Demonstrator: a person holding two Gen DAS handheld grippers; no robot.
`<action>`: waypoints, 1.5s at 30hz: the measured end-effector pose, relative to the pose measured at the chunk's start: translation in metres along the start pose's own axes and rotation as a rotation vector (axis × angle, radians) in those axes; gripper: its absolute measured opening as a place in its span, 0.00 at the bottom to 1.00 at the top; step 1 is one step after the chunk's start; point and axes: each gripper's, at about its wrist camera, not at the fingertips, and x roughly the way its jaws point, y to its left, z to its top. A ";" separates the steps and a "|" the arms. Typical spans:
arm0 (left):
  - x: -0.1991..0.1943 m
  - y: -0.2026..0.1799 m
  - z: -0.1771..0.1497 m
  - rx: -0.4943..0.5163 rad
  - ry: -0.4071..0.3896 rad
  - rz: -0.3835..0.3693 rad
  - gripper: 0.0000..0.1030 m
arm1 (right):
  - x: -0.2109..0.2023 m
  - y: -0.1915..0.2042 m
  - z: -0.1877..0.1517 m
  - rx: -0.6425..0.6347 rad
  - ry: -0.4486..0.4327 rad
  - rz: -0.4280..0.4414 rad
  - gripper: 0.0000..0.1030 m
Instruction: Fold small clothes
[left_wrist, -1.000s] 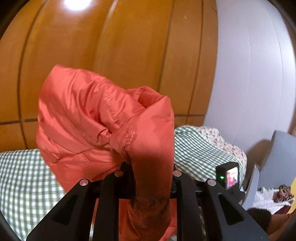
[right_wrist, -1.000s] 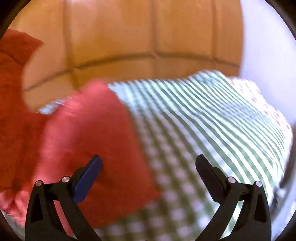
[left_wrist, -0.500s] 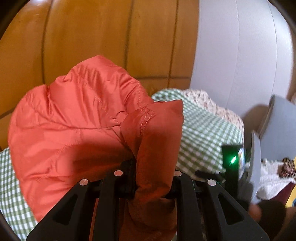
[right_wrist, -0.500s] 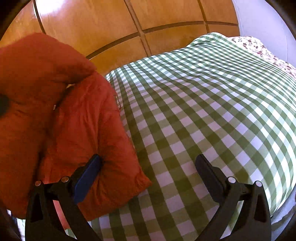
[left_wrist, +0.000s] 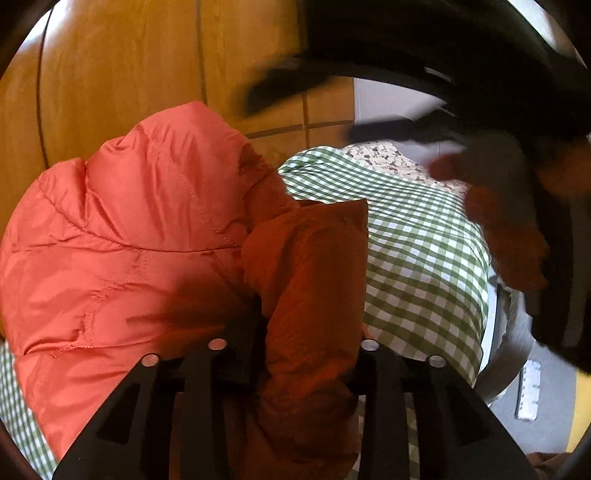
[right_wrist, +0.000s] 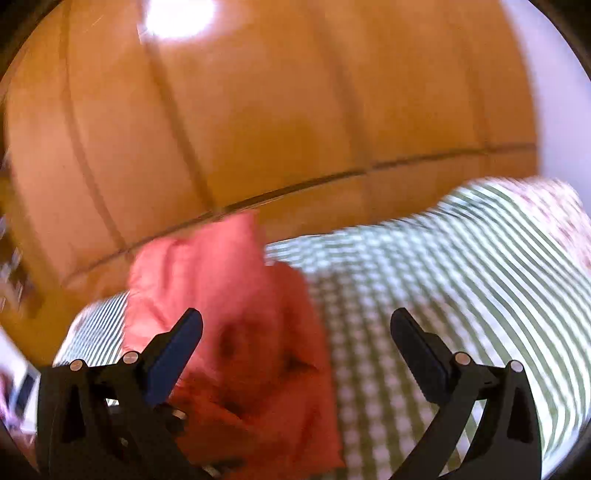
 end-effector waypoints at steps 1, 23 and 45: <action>-0.002 -0.001 -0.001 0.013 -0.005 -0.003 0.41 | 0.018 0.007 0.002 -0.026 0.048 0.000 0.98; -0.025 0.146 0.054 -0.294 -0.003 0.371 0.72 | 0.069 -0.063 -0.065 0.225 0.070 -0.177 0.98; 0.053 0.140 0.028 -0.247 0.111 0.500 0.81 | 0.063 -0.019 0.018 0.085 0.057 -0.325 0.98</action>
